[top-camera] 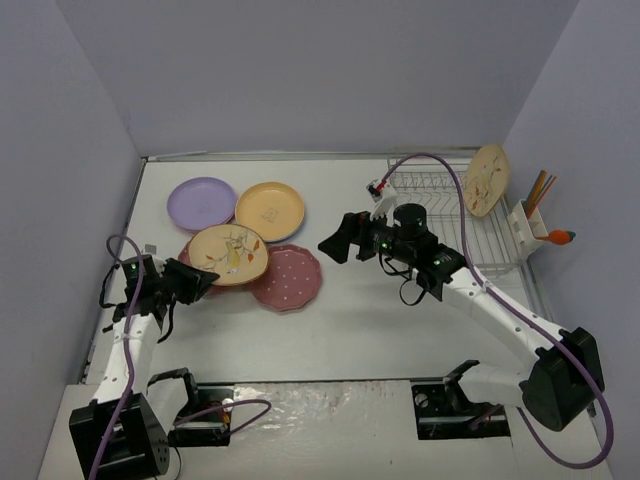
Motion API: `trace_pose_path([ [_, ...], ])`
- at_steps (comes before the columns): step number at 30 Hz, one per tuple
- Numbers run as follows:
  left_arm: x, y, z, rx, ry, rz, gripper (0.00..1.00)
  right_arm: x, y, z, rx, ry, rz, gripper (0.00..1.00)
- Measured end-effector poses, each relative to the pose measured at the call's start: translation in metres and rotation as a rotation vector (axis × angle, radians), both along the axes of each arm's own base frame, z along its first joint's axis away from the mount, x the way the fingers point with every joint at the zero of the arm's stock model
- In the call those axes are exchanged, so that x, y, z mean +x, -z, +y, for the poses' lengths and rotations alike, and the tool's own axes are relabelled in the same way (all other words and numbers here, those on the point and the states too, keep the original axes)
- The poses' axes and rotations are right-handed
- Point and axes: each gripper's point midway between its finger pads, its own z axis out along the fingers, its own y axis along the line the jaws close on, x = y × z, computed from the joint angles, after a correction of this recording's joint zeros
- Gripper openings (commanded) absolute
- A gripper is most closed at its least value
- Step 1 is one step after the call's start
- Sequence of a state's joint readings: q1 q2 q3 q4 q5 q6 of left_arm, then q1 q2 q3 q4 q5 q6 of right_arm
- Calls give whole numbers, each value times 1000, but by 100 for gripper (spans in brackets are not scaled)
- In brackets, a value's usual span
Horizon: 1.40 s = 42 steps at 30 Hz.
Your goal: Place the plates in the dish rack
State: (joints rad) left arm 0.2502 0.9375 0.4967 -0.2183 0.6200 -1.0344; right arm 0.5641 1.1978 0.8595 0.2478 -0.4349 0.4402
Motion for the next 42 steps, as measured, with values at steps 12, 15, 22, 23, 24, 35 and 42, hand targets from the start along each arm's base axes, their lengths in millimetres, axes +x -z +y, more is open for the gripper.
trace_pose_path([
  [12,16,-70,-41,-53,180,-254,0,15,8,57,102,-37,177,100],
  [15,14,-79,-59,-74,237,-289,0,25,8,68,118,-45,193,100],
  [22,15,-98,-82,-135,310,-356,0,41,13,82,125,-48,213,93],
  [23,16,-100,-83,-141,311,-365,0,42,14,83,125,-49,215,91],
  [24,17,-102,-85,-145,315,-374,0,43,16,85,126,-50,219,89],
  [35,11,-112,-109,-175,397,-417,0,44,9,92,174,-80,218,39],
  [42,12,-115,-109,-175,403,-432,0,41,-3,88,213,-82,208,10],
])
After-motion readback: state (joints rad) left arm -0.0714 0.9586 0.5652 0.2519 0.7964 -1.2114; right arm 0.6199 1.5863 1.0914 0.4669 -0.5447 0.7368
